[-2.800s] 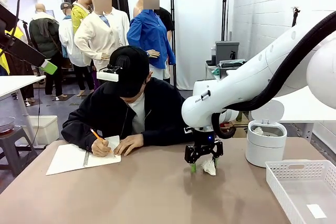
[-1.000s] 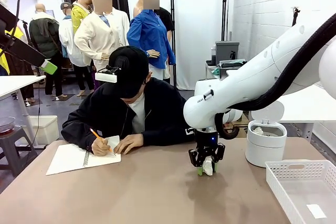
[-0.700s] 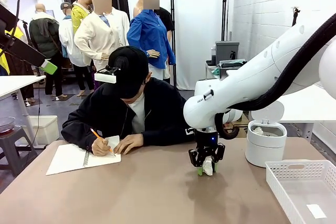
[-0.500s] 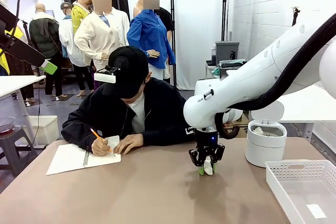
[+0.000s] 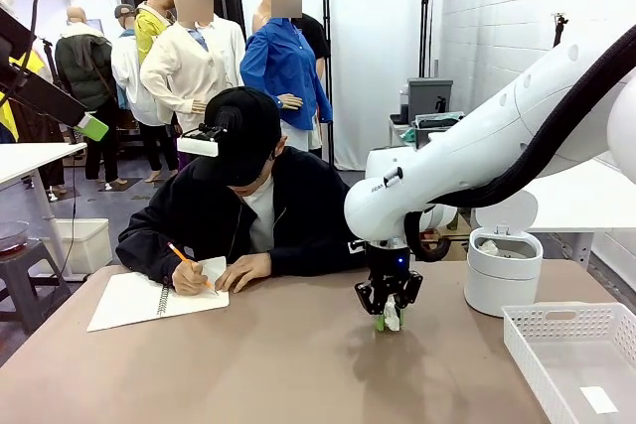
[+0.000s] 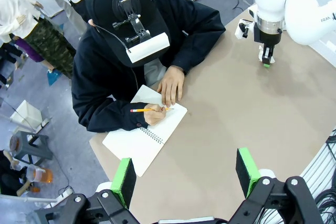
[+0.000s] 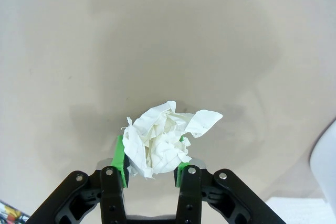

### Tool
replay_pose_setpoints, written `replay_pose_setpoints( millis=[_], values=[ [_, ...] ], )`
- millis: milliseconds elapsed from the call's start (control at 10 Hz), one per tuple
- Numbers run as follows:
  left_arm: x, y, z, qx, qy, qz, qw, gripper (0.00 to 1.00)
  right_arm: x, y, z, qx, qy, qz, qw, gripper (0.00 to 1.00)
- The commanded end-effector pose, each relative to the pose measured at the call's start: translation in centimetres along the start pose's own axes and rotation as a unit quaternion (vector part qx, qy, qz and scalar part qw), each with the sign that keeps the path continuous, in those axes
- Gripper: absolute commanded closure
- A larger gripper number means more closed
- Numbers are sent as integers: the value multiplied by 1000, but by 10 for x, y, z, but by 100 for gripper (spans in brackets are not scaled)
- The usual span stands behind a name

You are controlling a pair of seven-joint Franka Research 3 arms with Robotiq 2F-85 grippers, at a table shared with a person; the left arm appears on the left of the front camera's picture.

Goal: Sort the paper based on its condition.
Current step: If a person hands you a paper, place it in the Organizing basket , and if it's crumpled, put it in the Trash can.

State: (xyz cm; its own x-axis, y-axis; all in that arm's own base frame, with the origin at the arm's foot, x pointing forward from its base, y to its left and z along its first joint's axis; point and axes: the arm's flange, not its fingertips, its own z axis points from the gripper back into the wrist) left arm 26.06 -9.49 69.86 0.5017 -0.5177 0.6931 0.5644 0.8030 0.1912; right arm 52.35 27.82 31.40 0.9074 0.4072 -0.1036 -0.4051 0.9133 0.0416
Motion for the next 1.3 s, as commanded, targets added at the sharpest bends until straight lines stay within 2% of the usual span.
replay_pose_setpoints(
  millis=[0,200,400,500,600,800,1200],
  values=[
    [0,0,0,0,0,0,1000,0,-30,23,39,4,12,14,1000,60],
    [0,0,0,0,0,0,1000,0,-55,39,90,-9,17,1,1000,60],
    [0,0,0,0,0,0,1000,0,-71,40,132,-10,-2,-19,1000,60],
    [0,0,0,0,0,0,1000,0,-80,32,157,-17,-32,-32,999,60],
    [0,0,0,0,0,0,1000,0,-88,21,178,-23,-79,-37,996,60],
    [0,0,0,0,0,0,1000,0,-104,-15,215,-21,-118,-54,991,60],
    [0,0,0,0,0,0,1000,0,-113,-97,240,-18,-124,-146,981,60]
  ],
)
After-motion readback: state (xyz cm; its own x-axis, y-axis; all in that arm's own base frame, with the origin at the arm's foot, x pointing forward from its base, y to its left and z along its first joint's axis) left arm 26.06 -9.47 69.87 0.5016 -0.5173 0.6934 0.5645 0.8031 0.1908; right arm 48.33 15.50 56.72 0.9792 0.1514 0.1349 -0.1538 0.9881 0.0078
